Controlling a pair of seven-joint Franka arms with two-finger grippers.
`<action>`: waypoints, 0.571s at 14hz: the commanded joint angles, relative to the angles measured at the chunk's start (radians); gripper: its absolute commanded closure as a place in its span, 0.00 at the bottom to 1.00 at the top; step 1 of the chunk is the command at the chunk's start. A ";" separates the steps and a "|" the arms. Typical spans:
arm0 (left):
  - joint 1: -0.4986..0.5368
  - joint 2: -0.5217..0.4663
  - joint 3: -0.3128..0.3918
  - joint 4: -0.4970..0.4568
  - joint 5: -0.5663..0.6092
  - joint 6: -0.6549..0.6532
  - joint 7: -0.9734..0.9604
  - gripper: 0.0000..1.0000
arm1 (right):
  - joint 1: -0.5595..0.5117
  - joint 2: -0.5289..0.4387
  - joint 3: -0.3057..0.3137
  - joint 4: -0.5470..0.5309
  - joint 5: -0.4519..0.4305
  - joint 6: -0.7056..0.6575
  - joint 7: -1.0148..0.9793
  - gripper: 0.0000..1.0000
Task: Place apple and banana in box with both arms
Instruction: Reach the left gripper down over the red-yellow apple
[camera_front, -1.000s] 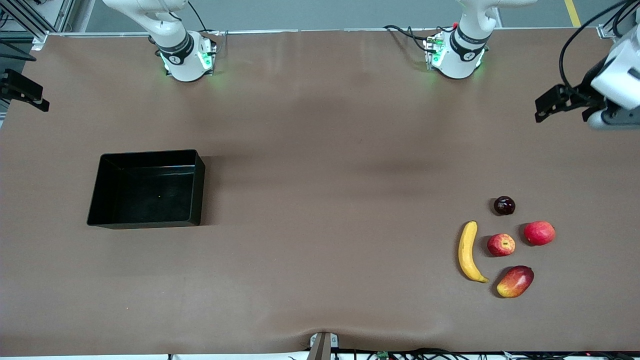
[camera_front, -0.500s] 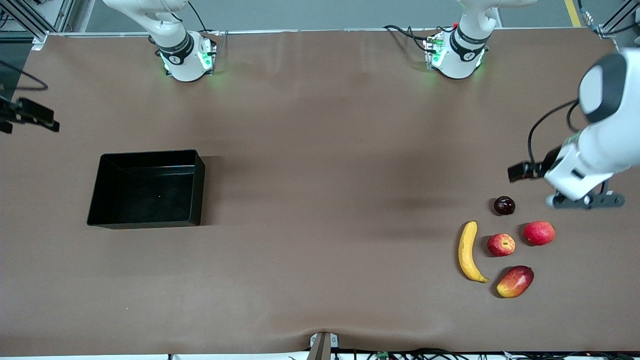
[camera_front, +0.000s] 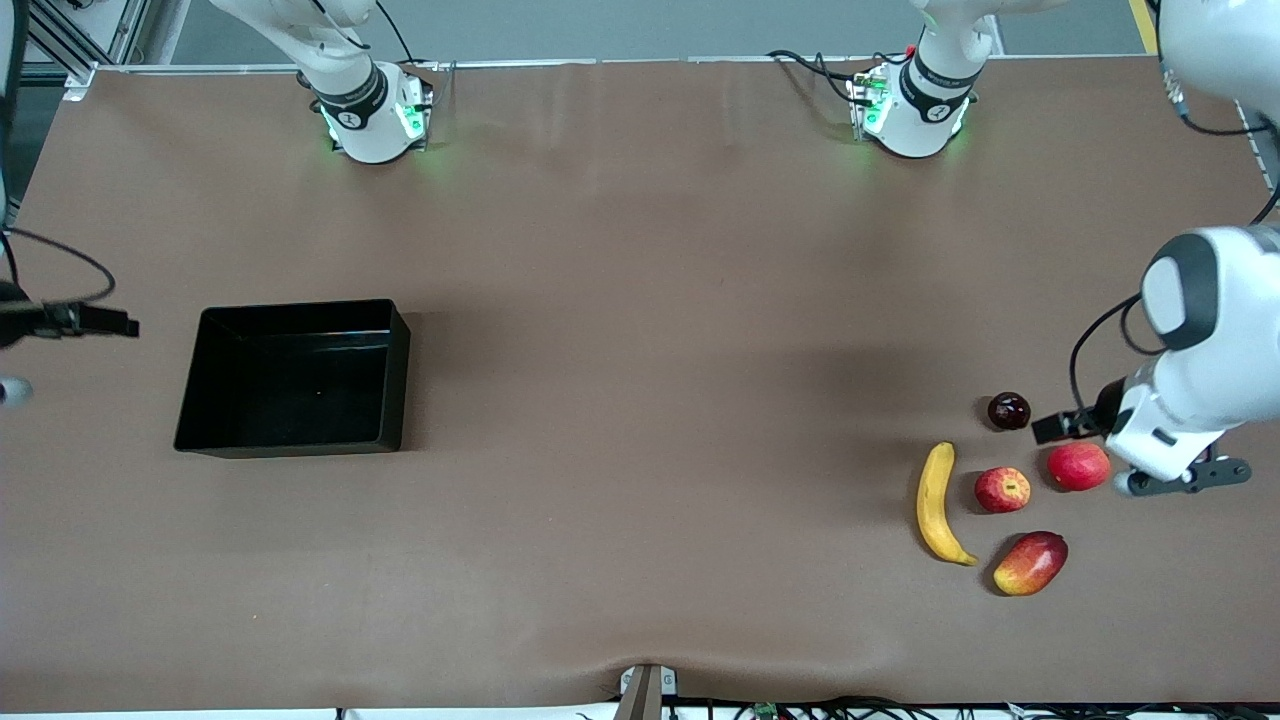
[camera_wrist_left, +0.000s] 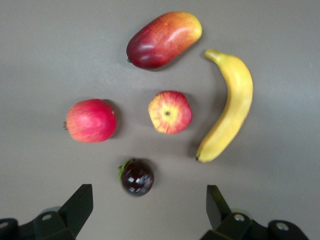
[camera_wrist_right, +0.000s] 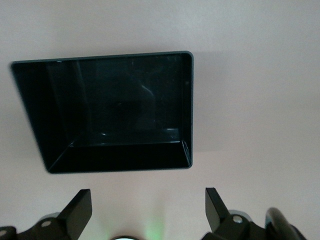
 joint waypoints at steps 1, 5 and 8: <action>-0.021 0.066 -0.002 0.016 0.013 0.059 -0.110 0.00 | -0.030 0.039 0.011 -0.081 0.015 0.103 -0.013 0.00; -0.012 0.146 -0.002 0.017 0.020 0.177 -0.109 0.00 | -0.100 0.039 0.012 -0.264 0.016 0.298 -0.096 0.00; -0.012 0.197 -0.001 0.017 0.016 0.224 -0.113 0.00 | -0.109 0.068 0.012 -0.335 0.016 0.424 -0.100 0.00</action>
